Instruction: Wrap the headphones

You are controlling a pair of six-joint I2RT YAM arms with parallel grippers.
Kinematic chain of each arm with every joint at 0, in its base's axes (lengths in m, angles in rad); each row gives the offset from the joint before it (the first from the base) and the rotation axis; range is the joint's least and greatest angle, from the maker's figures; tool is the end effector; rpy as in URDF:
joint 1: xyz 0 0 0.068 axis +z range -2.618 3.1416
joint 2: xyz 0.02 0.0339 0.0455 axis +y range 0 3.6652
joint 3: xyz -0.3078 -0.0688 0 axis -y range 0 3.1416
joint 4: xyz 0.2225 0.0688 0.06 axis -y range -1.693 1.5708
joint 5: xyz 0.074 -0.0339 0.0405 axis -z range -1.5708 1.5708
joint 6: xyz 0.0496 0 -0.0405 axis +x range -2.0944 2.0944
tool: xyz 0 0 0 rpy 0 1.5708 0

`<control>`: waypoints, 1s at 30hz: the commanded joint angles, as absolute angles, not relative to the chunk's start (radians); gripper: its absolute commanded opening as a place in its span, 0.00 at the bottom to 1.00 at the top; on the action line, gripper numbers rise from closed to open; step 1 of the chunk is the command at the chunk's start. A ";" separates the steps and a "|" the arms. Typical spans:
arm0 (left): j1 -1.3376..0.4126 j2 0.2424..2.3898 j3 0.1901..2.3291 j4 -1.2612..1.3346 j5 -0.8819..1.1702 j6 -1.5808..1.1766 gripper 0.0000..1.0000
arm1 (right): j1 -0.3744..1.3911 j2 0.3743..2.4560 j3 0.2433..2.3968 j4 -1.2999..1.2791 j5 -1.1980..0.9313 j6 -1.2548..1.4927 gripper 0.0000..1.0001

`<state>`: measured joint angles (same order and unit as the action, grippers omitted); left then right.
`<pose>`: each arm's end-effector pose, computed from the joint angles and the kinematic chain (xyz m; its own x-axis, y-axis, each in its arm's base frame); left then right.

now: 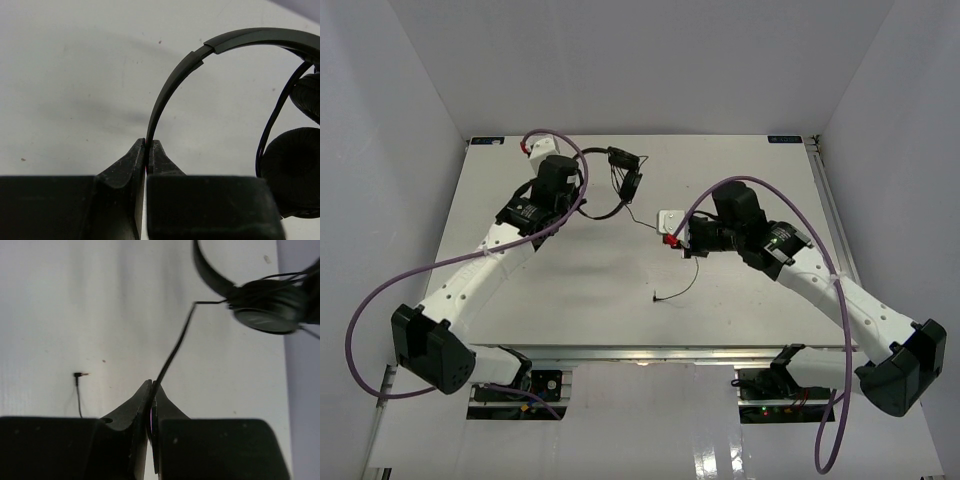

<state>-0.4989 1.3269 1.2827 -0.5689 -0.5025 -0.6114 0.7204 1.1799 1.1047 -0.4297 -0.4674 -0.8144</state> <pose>0.2456 -0.1066 0.3947 -0.4559 -0.3245 -0.8288 -0.2299 0.9425 -0.2425 0.1601 0.1703 0.3840 0.3944 -0.5178 -0.7592 -0.8720 0.0498 -0.4870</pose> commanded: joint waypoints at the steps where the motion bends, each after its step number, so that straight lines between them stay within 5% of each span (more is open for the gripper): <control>1: -0.495 1.371 1.221 -0.540 -0.425 -0.540 0.00 | 0.719 1.196 1.227 -0.474 -0.238 -0.941 0.08; 17: -0.520 1.252 0.953 -0.426 -0.082 -0.300 0.00 | 0.729 1.371 1.313 -0.319 -0.055 -0.945 0.09; 30: -0.530 1.079 0.876 -0.414 0.122 -0.233 0.00 | 0.644 1.482 1.337 -0.330 -0.245 -0.833 0.11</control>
